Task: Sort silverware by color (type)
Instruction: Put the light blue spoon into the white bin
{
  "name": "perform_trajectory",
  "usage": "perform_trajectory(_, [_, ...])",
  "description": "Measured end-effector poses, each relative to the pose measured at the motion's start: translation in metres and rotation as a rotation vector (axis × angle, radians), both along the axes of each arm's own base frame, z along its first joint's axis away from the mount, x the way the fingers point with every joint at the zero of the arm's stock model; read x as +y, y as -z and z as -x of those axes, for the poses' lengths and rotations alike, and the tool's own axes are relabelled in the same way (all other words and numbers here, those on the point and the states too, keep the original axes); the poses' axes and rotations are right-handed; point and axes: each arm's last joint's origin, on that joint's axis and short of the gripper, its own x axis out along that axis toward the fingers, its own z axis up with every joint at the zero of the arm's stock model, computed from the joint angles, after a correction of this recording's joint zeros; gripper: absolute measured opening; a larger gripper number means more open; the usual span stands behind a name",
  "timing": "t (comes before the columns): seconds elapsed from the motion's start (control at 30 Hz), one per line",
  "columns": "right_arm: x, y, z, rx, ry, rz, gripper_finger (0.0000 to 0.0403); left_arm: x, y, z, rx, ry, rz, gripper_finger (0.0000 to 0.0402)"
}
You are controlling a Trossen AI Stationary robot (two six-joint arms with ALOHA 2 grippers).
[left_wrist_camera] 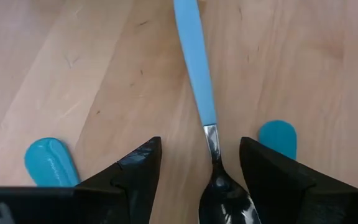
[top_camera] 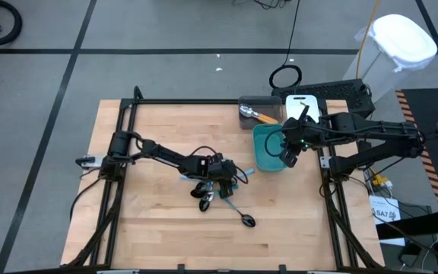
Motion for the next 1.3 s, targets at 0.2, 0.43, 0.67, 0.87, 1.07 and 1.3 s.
perform_trajectory(0.2, [-0.0001, 0.0, -0.0001, 0.001, -0.002, 0.003, 0.01, 0.0009, 0.0003, 0.0003, 0.005, -0.003, 0.0, 0.0171])
perform_trajectory(0.43, [-0.0001, 0.0, -0.0001, 0.0, 0.002, 0.001, 0.01, 0.0033, 0.0004, 0.0003, 0.009, 0.011, 0.03, 0.0115])
perform_trajectory(0.67, [-0.0007, -0.0002, -0.0002, -0.002, 0.013, 0.024, 0.01, 0.0026, 0.0007, 0.0007, 0.015, 0.026, 0.031, 0.0078])
perform_trajectory(0.87, [-0.001, -0.0011, -0.0017, -0.014, -0.004, 0.039, 0.01, 0.002, 0.0007, 0.0007, 0.014, 0.022, 0.044, 0.0043])
perform_trajectory(1.07, [-0.001, -0.0011, -0.0018, -0.017, 0.002, 0.035, 0.01, 0.0011, 0.0007, 0.0009, 0.014, 0.007, 0.061, 0.0007])
perform_trajectory(1.3, [-0.0008, -0.0011, -0.0018, -0.021, 0.012, 0.025, 0.01, 0.0003, -0.0064, -0.0026, 0.051, 0.012, 0.071, 0.0006])
